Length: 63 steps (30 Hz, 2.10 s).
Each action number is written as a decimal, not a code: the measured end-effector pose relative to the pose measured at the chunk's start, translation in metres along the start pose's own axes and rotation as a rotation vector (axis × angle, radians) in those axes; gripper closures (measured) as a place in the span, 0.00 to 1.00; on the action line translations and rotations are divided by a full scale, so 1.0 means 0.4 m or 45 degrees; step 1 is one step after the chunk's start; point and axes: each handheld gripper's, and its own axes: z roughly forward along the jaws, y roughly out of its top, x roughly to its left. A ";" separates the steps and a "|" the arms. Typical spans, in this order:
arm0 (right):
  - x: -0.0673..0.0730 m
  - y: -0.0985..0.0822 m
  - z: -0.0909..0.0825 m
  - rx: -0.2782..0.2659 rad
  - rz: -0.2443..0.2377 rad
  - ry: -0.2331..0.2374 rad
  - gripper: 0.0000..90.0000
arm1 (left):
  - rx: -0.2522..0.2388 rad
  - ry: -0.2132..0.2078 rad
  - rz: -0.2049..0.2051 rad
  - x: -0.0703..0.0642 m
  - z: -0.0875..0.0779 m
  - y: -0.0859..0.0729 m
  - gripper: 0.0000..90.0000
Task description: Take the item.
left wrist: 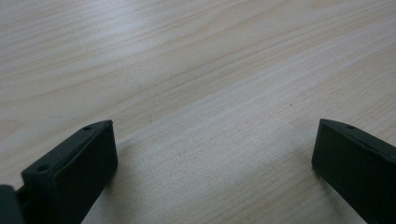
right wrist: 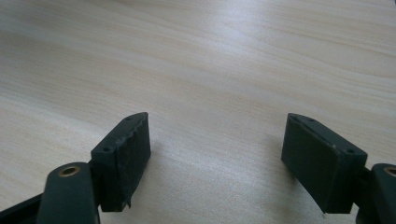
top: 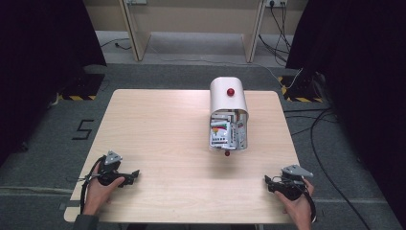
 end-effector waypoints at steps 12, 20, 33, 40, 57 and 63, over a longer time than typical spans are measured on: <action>0.003 0.000 -0.001 -0.011 -0.013 -0.002 0.30 | 0.000 0.000 0.000 0.000 0.000 0.000 0.00; 0.014 0.013 -0.018 -0.071 -0.014 0.018 0.30 | 0.000 0.000 0.000 0.000 0.000 0.000 0.00; 0.050 0.062 -0.060 -0.151 -0.029 0.022 0.32 | 0.000 0.000 0.000 0.000 0.000 0.000 0.00; 0.073 0.093 -0.087 -0.192 -0.046 0.040 0.32 | -0.001 0.000 0.000 0.000 0.000 0.000 0.00; 0.118 0.170 -0.131 -0.285 -0.092 0.076 0.33 | 0.000 0.000 -0.001 0.000 0.000 0.000 0.00; 0.123 0.184 -0.144 -0.308 -0.101 0.081 0.34 | 0.000 0.000 0.000 0.000 0.000 0.000 0.00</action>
